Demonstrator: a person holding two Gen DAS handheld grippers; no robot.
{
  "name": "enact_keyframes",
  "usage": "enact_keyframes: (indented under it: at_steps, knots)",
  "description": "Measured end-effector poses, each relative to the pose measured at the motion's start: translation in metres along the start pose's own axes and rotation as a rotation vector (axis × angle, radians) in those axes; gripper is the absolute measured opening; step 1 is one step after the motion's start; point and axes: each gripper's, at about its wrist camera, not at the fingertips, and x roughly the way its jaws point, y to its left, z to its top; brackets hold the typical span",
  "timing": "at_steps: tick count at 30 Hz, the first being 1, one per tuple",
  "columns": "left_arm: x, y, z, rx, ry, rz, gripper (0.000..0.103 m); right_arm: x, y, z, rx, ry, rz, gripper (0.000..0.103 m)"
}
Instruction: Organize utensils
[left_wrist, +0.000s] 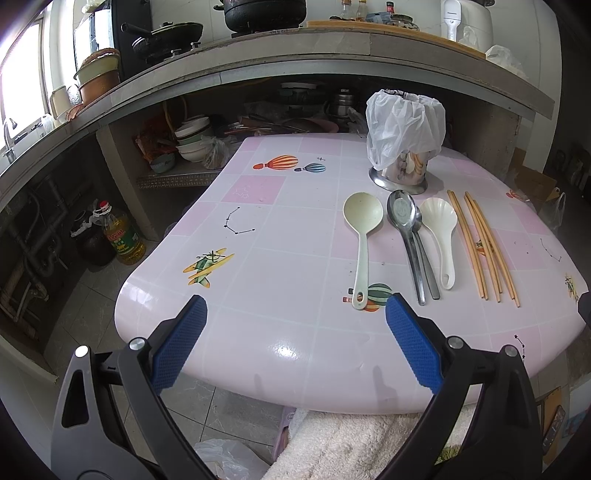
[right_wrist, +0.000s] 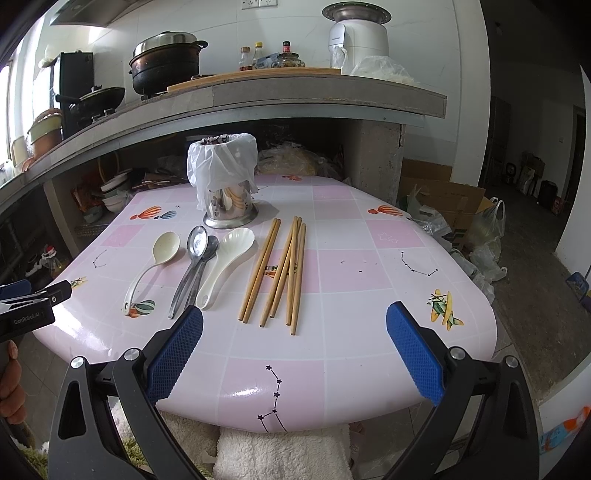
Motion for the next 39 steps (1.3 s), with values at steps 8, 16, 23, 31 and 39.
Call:
enact_keyframes:
  at_steps: [8, 16, 23, 31, 39]
  knots:
    - [0.0001, 0.0004, 0.0, -0.001, 0.0, 0.0, 0.094, 0.0007, 0.0003, -0.0008, 0.0, 0.001, 0.0, 0.097]
    - [0.0002, 0.0005, 0.0001, -0.002, 0.001, -0.001, 0.094, -0.0007, 0.0005, -0.0005, 0.0, 0.002, 0.0, 0.097]
    - [0.0002, 0.0007, 0.0, -0.002, 0.002, -0.001, 0.094, 0.0019, -0.0001, -0.0013, -0.001, 0.005, 0.001, 0.097]
    - [0.0003, 0.0007, 0.0002, -0.002, 0.002, -0.001, 0.094, 0.0022, 0.0006, -0.0021, 0.0, 0.006, 0.002, 0.097]
    - [0.0025, 0.0001, -0.0008, -0.001, 0.003, -0.003, 0.094, 0.0004, 0.0017, -0.0019, -0.003, 0.003, 0.003, 0.097]
